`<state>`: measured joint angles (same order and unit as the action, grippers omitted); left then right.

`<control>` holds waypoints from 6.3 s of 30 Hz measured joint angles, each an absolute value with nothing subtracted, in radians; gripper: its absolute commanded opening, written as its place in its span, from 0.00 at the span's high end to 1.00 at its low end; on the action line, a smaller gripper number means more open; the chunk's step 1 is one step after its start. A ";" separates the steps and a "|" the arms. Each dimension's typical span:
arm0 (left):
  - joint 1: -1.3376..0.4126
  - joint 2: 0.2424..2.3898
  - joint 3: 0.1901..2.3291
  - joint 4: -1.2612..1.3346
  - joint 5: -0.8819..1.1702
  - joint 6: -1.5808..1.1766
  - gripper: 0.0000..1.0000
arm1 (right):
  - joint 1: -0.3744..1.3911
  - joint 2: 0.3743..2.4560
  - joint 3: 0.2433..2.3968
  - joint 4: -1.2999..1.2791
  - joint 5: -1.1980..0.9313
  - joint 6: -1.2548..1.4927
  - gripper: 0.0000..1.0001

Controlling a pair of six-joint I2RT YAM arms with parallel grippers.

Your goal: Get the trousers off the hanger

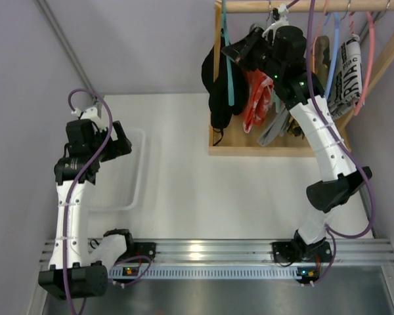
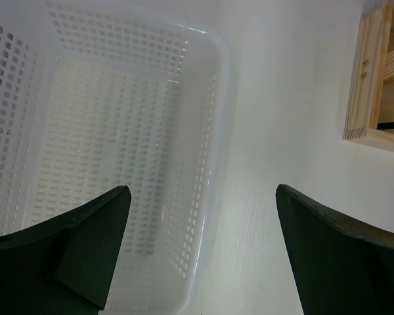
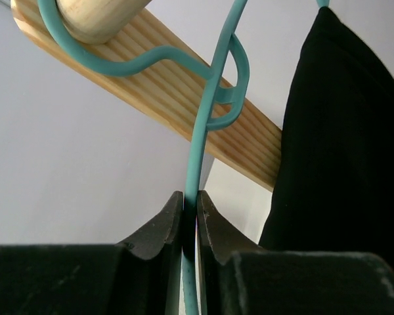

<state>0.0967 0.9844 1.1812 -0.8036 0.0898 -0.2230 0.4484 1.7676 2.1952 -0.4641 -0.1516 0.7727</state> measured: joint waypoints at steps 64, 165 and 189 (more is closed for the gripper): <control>0.097 0.966 1.182 -0.729 0.217 -0.204 0.01 | 0.409 1.662 2.074 -0.277 -0.334 1.024 1.00; -1.113 1.370 1.202 0.075 -0.371 0.024 0.54 | 0.377 1.127 1.350 -0.216 -0.405 1.184 1.00; -1.120 1.547 1.360 0.076 -0.380 -0.013 0.78 | 0.377 1.144 1.357 -0.212 -0.390 1.209 1.00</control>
<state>-1.1202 1.5467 1.3598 0.0757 -0.3798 -0.0132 0.3767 1.1442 1.3575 -0.2119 -0.3901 1.2087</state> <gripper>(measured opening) 0.282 0.074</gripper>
